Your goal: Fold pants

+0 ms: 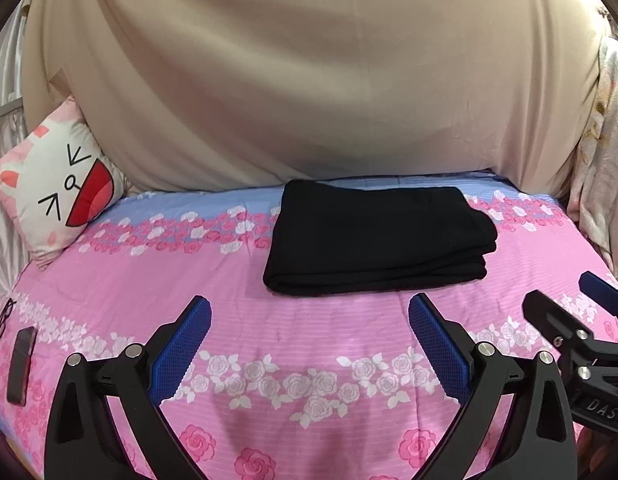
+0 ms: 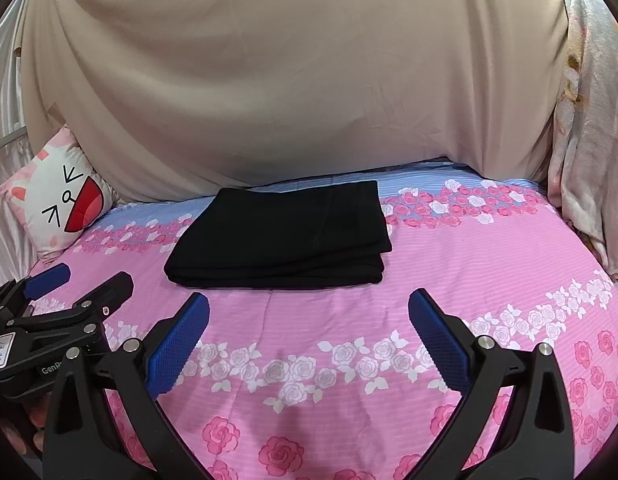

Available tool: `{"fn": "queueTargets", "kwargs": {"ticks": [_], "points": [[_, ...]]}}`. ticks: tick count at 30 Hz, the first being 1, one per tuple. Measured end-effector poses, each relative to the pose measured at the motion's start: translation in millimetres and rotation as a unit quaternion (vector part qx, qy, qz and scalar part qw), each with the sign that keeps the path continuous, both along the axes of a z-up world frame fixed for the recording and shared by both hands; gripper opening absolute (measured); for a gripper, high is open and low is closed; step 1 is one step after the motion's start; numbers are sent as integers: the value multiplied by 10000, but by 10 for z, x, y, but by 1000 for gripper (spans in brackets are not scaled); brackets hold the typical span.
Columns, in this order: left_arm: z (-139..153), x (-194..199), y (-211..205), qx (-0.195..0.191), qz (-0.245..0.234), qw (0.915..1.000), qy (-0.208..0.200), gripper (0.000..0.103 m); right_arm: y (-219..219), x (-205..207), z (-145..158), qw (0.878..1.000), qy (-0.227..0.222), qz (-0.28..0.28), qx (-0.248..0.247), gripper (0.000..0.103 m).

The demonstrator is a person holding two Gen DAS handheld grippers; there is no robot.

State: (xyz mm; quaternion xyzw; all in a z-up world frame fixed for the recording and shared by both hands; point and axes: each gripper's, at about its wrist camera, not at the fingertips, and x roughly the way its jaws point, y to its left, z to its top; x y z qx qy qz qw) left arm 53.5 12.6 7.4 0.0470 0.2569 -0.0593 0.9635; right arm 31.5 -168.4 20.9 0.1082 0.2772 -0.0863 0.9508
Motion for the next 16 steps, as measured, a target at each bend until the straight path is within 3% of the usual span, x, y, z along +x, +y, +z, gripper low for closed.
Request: {"fn": "queueTargets", "kwargs": {"ticks": [10, 16], "points": [[-26, -19, -59, 226, 42, 9997, 5, 98, 3, -37, -19, 10000, 28, -52, 29, 98], [-34, -17, -21, 83, -75, 9998, 169, 98, 8, -69, -21, 10000, 34, -56, 9, 98]]}}
